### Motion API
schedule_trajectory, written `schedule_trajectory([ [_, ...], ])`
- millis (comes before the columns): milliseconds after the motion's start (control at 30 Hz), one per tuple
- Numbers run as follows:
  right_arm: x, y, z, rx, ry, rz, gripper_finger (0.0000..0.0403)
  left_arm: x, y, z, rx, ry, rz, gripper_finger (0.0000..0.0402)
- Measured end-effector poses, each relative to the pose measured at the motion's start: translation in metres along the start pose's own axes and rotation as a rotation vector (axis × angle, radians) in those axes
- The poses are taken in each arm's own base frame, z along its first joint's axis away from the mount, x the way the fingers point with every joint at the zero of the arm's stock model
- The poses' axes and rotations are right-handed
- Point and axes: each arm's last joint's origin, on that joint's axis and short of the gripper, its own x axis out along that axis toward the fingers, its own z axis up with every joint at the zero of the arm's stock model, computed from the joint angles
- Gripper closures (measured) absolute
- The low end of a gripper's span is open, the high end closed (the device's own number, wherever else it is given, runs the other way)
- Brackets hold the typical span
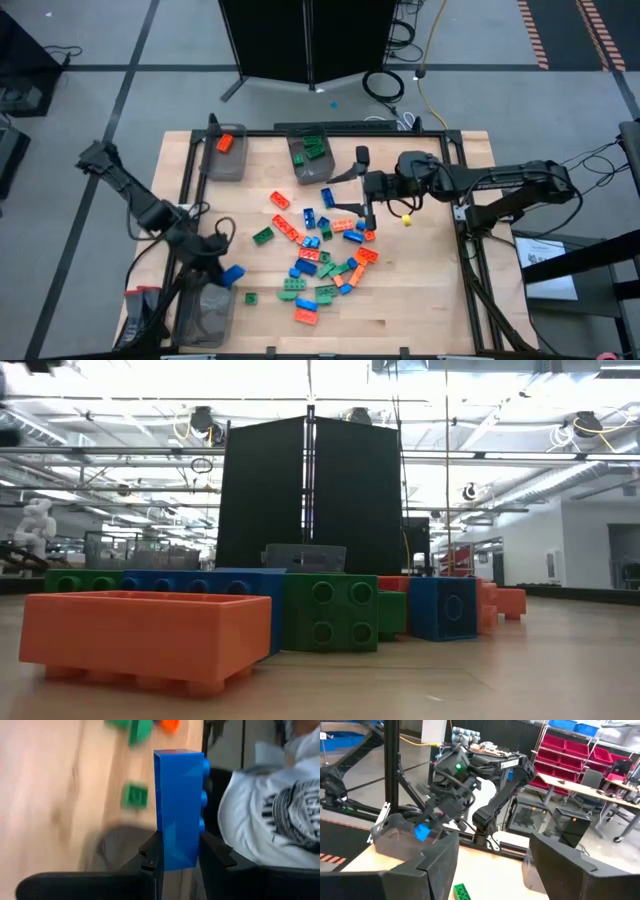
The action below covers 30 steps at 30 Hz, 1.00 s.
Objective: Sort blocks
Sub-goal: Put the blue game piece into the bottom left black transparent bin
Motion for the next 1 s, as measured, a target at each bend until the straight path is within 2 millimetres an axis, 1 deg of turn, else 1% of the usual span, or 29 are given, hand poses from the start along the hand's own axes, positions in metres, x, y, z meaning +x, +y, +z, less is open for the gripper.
schedule_trajectory([
  [67,0.0,0.0,-0.001,0.013,0.008,0.002,0.0163,0.001,0.001,-0.012,-0.039,0.073,0.047,0.0326],
  [167,0.0,0.001,-0.002,0.03,0.026,0.005,0.0163,0.003,0.006,-0.029,-0.115,0.178,0.167,0.0326],
  [267,0.0,0.001,-0.004,0.042,0.039,0.008,0.0163,0.005,0.008,-0.04,-0.158,0.238,0.255,0.0326],
  [400,0.0,0.001,-0.004,0.051,0.044,0.013,0.0163,0.012,0.001,-0.045,-0.164,0.29,0.219,0.0324],
  [433,0.0,0.001,-0.005,0.055,0.046,0.014,0.0163,0.013,-0.002,-0.045,-0.155,0.295,0.195,0.0312],
  [500,0.0,0.001,-0.006,0.062,0.06,0.017,0.0163,0.016,-0.005,-0.045,-0.15,0.293,0.166,0.0274],
  [600,0.0,0.002,-0.008,0.065,0.085,0.021,0.0163,0.019,-0.006,-0.045,-0.15,0.294,0.171,0.0215],
  [700,0.0,0.003,-0.012,0.091,0.119,0.027,0.0163,0.022,-0.006,-0.046,-0.15,0.305,0.187,0.0175],
  [767,0.0,0.004,-0.016,0.116,0.157,0.032,0.0163,0.023,-0.006,-0.046,-0.152,0.307,0.191,0.016],
  [867,0.004,0.005,-0.025,0.172,0.215,0.033,0.0163,0.024,-0.006,-0.044,-0.156,0.292,0.194,0.0152],
  [933,0.008,0.007,-0.038,0.214,0.289,0.033,0.0163,0.025,-0.007,-0.041,-0.15,0.253,0.18,0.015],
  [1000,0.017,0.01,-0.053,0.25,0.365,0.022,0.0163,0.026,-0.008,-0.036,-0.122,0.207,0.154,0.015],
])
